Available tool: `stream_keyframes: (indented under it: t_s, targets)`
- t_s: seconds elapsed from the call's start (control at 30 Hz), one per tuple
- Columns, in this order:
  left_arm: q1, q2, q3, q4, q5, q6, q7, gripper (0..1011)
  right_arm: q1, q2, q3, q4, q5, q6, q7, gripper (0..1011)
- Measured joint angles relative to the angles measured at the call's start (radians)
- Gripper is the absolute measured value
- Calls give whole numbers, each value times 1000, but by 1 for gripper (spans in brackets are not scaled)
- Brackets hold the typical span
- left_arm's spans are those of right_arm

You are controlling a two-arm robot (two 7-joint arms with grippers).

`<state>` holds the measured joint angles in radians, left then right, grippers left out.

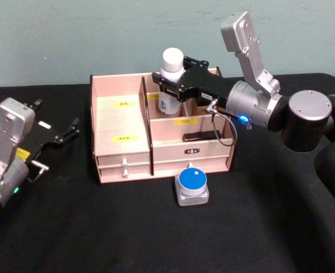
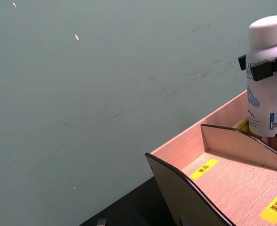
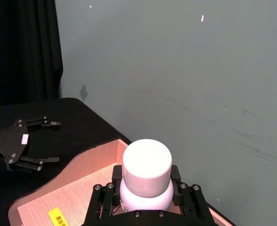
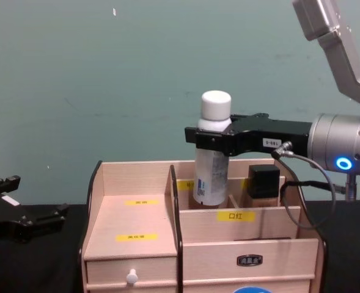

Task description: Pick up the facial cleanser and watermelon frost from the table and place them into the tiered storage box.

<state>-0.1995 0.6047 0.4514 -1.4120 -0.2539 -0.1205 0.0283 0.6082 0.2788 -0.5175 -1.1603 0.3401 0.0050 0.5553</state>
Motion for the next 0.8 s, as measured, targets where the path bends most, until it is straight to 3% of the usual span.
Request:
stream_keyframes:
  t_s: [0.8]
  targets:
    - [0,0,0,0,0,0,0,1010,23,-33,-8,116,14,-7,33,592]
